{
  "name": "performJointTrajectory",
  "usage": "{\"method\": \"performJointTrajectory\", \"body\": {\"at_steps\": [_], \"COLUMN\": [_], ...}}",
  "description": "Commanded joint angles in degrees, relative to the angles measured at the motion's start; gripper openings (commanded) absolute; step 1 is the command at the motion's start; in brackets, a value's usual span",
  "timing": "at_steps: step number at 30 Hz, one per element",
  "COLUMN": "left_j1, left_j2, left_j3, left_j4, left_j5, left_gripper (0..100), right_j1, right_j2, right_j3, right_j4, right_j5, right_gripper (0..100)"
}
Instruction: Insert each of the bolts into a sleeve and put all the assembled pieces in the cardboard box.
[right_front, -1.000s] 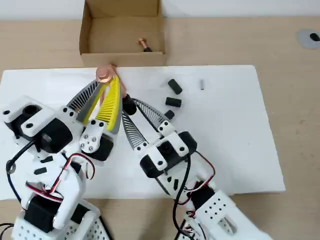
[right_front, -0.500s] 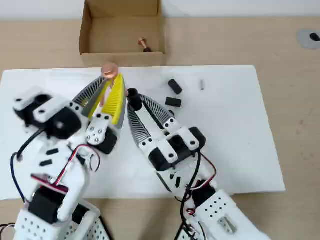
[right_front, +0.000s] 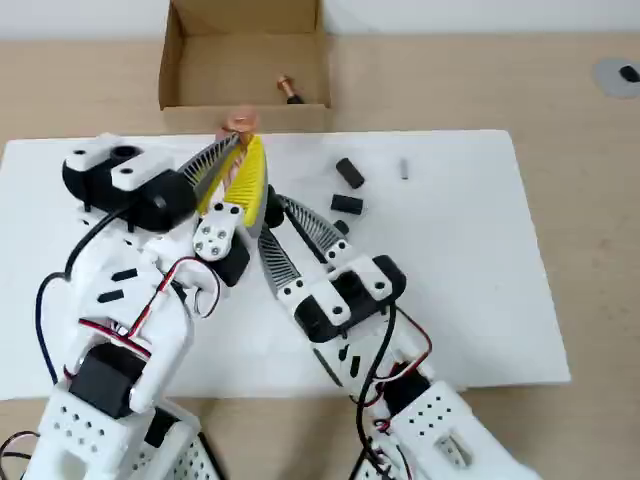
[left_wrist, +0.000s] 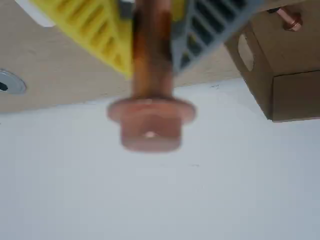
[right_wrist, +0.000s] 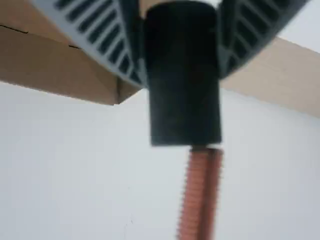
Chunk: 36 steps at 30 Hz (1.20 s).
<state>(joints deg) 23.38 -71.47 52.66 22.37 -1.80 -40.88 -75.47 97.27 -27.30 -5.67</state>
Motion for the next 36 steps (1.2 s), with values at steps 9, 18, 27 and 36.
{"method": "performJointTrajectory", "body": {"at_steps": [9, 18, 27, 36], "left_j1": [0.44, 0.88, 3.34, -0.18], "left_j2": [0.31, 0.40, 0.04, -0.04], "left_j3": [-2.29, -1.76, 1.23, 1.05], "left_j4": [-6.24, -7.91, -8.00, -8.26], "left_j5": [-0.18, 1.85, 3.87, 3.34], "left_gripper": [0, 0, 0, 0], "right_j1": [0.13, 0.13, 0.13, 0.31], "right_j2": [-1.19, -1.19, -1.19, -1.19], "right_j3": [-0.04, -0.04, -0.22, -0.40], "right_j4": [-1.67, -1.58, -1.58, -1.58], "right_j5": [-0.62, -0.62, -0.62, -0.62], "right_gripper": [0.9, 0.9, 0.9, 0.9]}}
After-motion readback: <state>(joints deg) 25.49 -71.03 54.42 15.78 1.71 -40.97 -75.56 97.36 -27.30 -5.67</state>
